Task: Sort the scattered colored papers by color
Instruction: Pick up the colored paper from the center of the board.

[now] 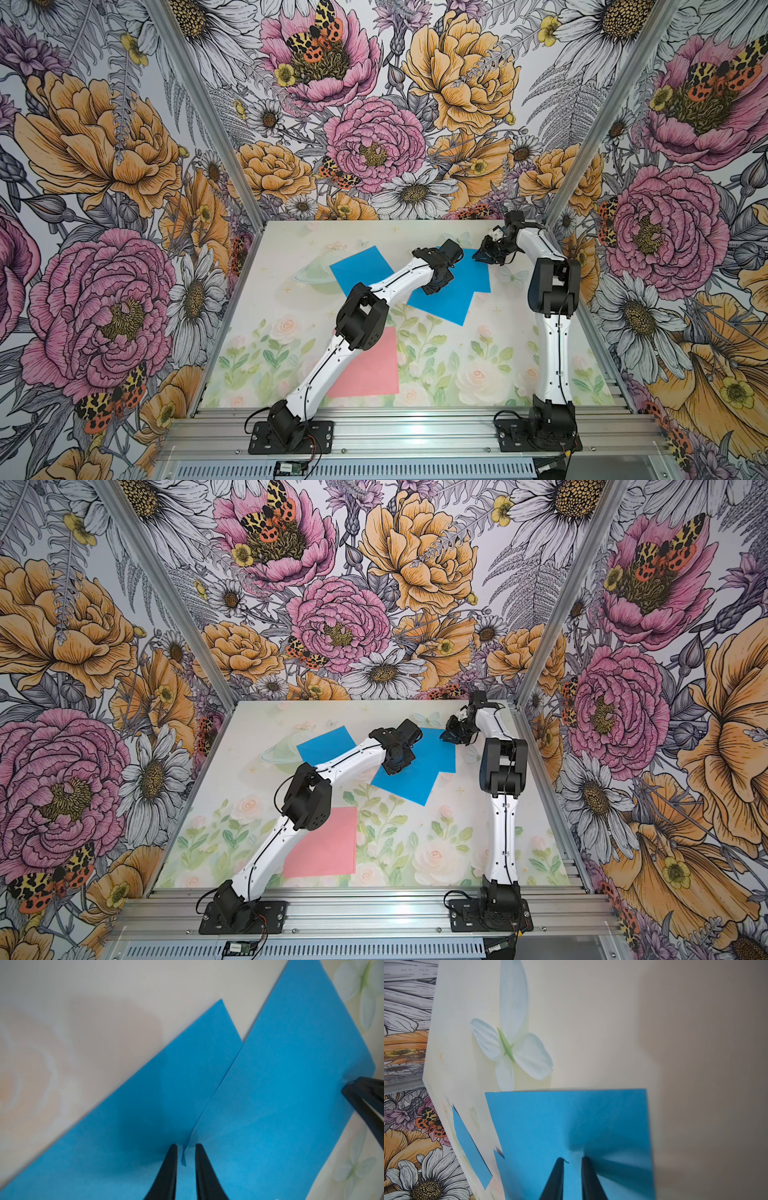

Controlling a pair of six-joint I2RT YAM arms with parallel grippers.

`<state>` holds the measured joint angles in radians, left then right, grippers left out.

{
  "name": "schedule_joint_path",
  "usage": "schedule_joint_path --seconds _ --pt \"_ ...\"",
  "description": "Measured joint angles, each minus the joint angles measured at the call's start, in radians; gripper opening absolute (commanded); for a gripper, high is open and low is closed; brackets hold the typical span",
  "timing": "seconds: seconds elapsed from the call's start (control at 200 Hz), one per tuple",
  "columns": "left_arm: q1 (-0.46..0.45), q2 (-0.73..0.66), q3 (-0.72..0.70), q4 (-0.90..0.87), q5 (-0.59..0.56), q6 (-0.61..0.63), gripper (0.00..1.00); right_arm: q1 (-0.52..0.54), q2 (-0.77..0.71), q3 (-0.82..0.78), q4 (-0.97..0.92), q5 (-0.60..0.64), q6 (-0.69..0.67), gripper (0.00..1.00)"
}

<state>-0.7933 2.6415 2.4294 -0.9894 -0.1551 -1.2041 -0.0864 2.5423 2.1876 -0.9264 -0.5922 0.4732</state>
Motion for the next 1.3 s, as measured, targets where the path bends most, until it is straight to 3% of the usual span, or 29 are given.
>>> schedule_joint_path --seconds 0.155,0.325,0.375,0.781,0.891,1.071,1.301 --pt "-0.001 0.016 0.03 -0.021 0.003 -0.001 0.18 0.0 0.0 0.0 0.0 0.0 0.001 0.19" --pt "0.0 0.016 0.028 -0.03 0.006 -0.002 0.08 0.0 0.0 0.0 0.0 0.0 0.001 0.19" --pt "0.0 0.016 0.027 -0.033 0.007 -0.002 0.0 0.0 0.0 0.0 0.0 0.0 0.001 0.19" --pt "0.0 0.012 0.027 -0.032 0.011 0.013 0.0 0.0 -0.001 0.0 0.0 0.0 0.006 0.2" --pt "0.002 0.01 0.037 -0.034 0.035 0.088 0.0 0.0 -0.006 0.0 -0.009 0.001 0.021 0.21" --pt "-0.006 0.008 0.045 -0.013 0.187 0.266 0.0 0.0 -0.058 -0.001 -0.05 0.023 0.058 0.24" --pt "-0.039 -0.117 -0.045 0.039 0.296 0.41 0.0 0.002 -0.374 -0.117 -0.056 0.065 0.069 0.24"
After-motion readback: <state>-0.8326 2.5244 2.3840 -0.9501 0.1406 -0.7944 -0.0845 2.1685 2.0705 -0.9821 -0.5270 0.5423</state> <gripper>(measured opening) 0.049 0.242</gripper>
